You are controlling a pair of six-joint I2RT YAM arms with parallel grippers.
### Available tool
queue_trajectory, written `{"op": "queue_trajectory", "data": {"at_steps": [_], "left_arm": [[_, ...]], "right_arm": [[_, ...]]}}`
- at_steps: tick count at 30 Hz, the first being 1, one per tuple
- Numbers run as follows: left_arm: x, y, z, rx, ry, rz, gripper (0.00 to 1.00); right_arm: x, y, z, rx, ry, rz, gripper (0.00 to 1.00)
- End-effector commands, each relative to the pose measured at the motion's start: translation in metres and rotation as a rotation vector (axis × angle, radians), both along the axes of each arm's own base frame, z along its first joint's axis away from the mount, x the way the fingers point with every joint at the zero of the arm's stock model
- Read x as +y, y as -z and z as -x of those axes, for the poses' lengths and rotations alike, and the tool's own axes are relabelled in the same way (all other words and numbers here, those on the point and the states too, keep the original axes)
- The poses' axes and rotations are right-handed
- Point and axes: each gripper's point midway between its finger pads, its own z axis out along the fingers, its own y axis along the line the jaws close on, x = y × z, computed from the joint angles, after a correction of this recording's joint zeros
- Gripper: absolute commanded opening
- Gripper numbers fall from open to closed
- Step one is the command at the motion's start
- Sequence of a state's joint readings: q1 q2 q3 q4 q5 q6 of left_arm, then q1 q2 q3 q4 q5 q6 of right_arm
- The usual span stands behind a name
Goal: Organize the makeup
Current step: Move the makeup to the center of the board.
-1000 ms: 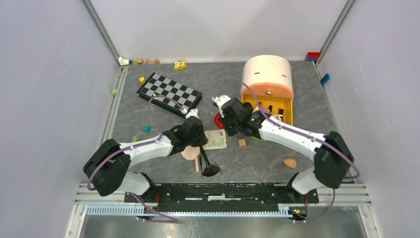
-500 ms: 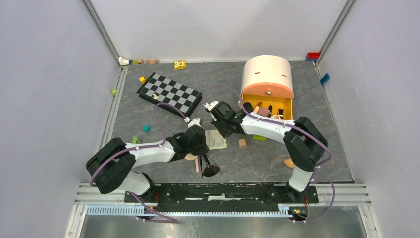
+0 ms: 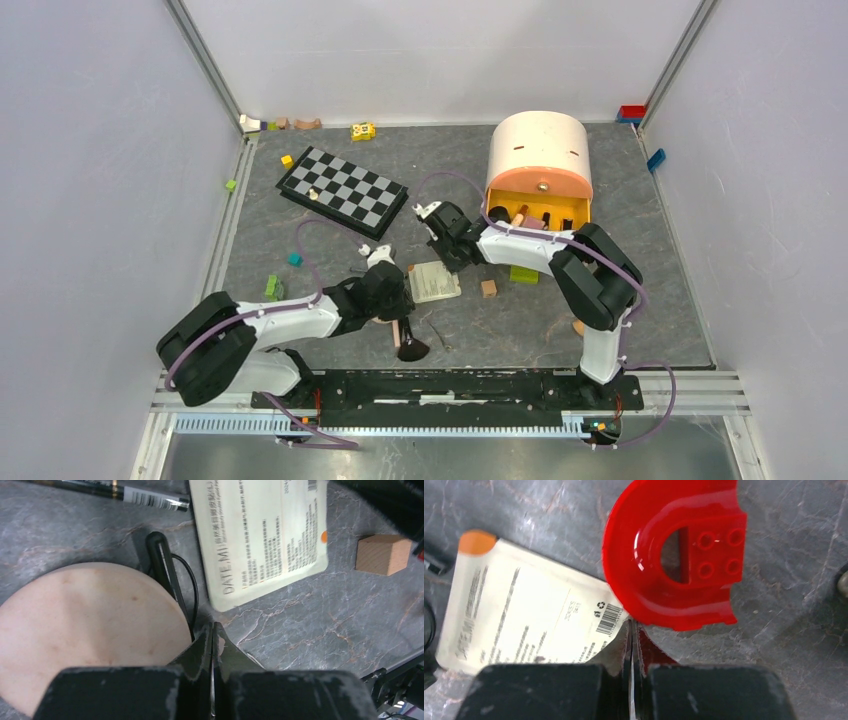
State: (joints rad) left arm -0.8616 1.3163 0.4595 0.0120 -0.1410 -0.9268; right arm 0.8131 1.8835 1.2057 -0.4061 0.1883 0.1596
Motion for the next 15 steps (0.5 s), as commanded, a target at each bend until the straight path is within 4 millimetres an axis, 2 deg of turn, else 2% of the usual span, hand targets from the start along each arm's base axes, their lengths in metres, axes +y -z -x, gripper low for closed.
{"op": "queue_trajectory", "data": {"at_steps": [1,5,6,9,15], "left_arm": [[0.029,0.014,0.012,0.039,-0.056,-0.095,0.02],[0.031,0.013,0.011,0.031,-0.073,-0.100,0.03],[0.031,0.012,0.010,0.028,-0.077,-0.099,0.06],[0.027,0.009,0.007,0.019,-0.084,-0.072,0.27],[0.001,-0.006,0.001,-0.010,-0.037,0.050,0.42]], "right_arm": [[0.006,0.001,-0.019,-0.024,0.029,-0.026,0.00],[0.003,0.008,-0.018,-0.009,0.035,-0.022,0.00],[0.002,0.009,-0.018,-0.007,0.035,-0.019,0.00],[-0.001,0.012,-0.017,0.000,0.037,-0.011,0.00],[-0.006,0.018,-0.014,0.019,0.041,0.003,0.00]]}}
